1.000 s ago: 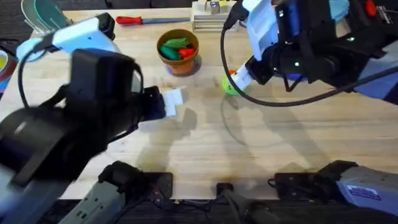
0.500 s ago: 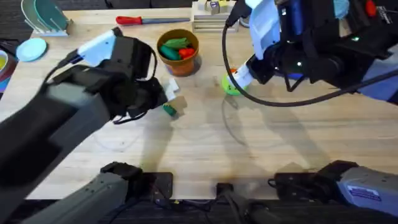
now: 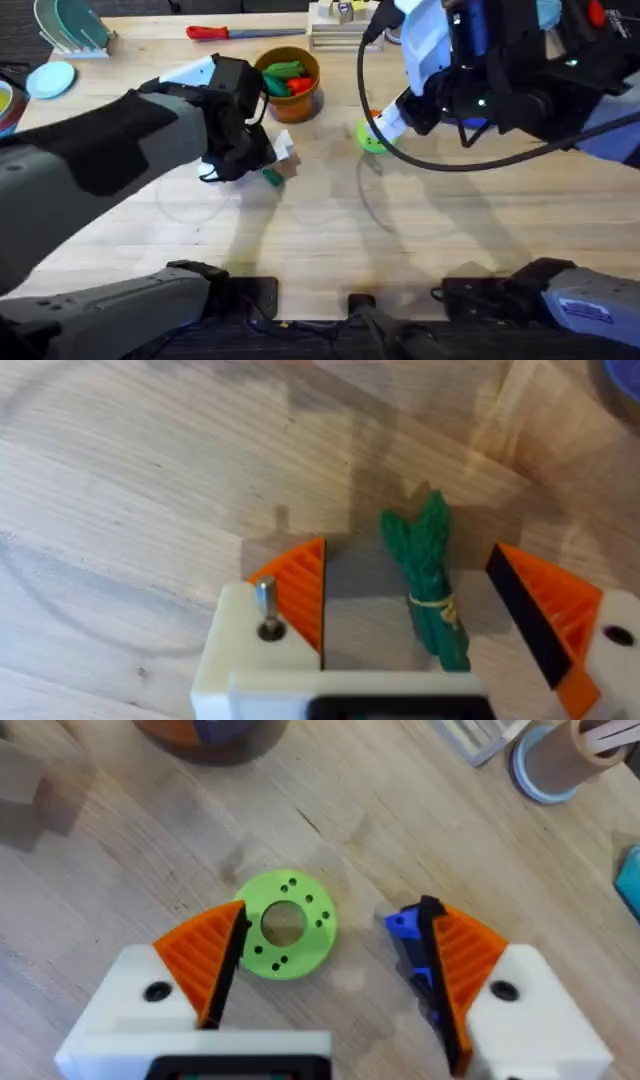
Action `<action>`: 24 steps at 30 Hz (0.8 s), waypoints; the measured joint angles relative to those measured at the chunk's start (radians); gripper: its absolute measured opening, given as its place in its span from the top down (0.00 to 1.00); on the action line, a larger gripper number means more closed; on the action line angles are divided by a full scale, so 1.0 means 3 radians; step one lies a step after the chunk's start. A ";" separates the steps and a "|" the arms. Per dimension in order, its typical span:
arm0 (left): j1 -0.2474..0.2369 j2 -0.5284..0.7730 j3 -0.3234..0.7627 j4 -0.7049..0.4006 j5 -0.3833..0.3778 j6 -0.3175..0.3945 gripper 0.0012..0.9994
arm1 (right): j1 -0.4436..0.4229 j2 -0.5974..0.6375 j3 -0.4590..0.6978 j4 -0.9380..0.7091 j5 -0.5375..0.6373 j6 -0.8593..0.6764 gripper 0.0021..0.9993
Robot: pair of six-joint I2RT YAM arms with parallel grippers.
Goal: Pick up the gripper from the table and insert it into the empty holder that is missing its gripper. Then pick up a screw, insert it into the mounting hole, and use the screwdriver to tighten it. Finally, clean up the table by picking up the vegetable and placing it into the bucket.
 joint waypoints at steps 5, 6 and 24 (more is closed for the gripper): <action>0.0000 0.0000 0.0000 -0.0004 0.0001 0.0000 0.27 | 0.0000 0.0000 0.0000 0.0000 0.0000 -0.0001 0.01; 0.0000 0.0000 0.0000 -0.0003 0.0003 -0.0001 0.42 | 0.0000 -0.0001 0.0000 -0.0001 0.0000 0.0000 0.01; 0.0000 -0.0006 0.1268 -0.1247 0.0013 0.0282 0.99 | -0.0001 0.0000 0.0000 0.0001 0.0000 0.0000 0.01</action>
